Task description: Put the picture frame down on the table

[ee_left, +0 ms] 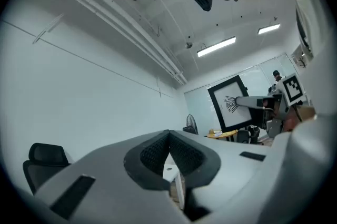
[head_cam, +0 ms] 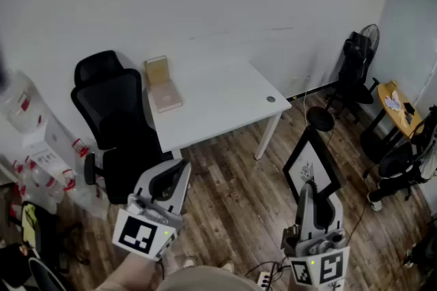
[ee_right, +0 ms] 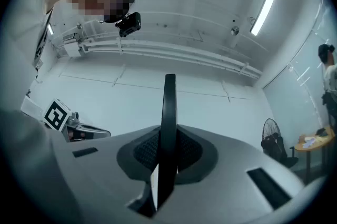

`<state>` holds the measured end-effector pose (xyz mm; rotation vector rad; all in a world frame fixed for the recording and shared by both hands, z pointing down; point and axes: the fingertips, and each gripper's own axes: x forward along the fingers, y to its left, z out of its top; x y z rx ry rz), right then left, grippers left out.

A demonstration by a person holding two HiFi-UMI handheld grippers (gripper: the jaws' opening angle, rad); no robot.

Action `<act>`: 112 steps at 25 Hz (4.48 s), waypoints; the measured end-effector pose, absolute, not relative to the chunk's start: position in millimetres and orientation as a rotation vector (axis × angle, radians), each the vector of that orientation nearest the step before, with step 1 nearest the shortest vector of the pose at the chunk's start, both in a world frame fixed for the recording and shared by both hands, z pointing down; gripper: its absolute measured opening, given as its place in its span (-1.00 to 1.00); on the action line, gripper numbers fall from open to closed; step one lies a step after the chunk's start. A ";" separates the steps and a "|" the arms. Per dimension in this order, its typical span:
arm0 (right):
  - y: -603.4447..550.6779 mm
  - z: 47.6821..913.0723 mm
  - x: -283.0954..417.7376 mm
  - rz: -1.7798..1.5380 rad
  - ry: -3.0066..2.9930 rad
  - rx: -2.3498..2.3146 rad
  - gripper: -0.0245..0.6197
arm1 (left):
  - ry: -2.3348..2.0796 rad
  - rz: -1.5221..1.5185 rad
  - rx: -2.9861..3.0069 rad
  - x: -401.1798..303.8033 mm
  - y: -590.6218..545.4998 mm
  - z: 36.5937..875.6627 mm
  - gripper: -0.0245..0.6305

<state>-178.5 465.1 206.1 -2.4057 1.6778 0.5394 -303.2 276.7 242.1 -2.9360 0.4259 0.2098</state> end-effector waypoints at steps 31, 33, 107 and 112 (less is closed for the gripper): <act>504.9 219.1 -109.4 0.416 1.744 -2.336 -0.77 | 0.459 0.172 -2.912 -242.2 327.2 249.5 -0.86; 502.7 218.3 -102.1 0.411 1.741 -2.323 -0.77 | 0.459 0.171 -2.908 -238.5 326.2 249.7 -0.86; -194.5 364.1 308.5 -0.768 2.208 -1.517 -0.77 | 1.372 -0.231 -2.801 75.0 -227.2 349.5 -0.86; -237.1 386.0 321.8 -0.827 2.280 -1.491 -0.77 | 1.436 -0.275 -2.759 87.9 -246.0 359.3 -0.86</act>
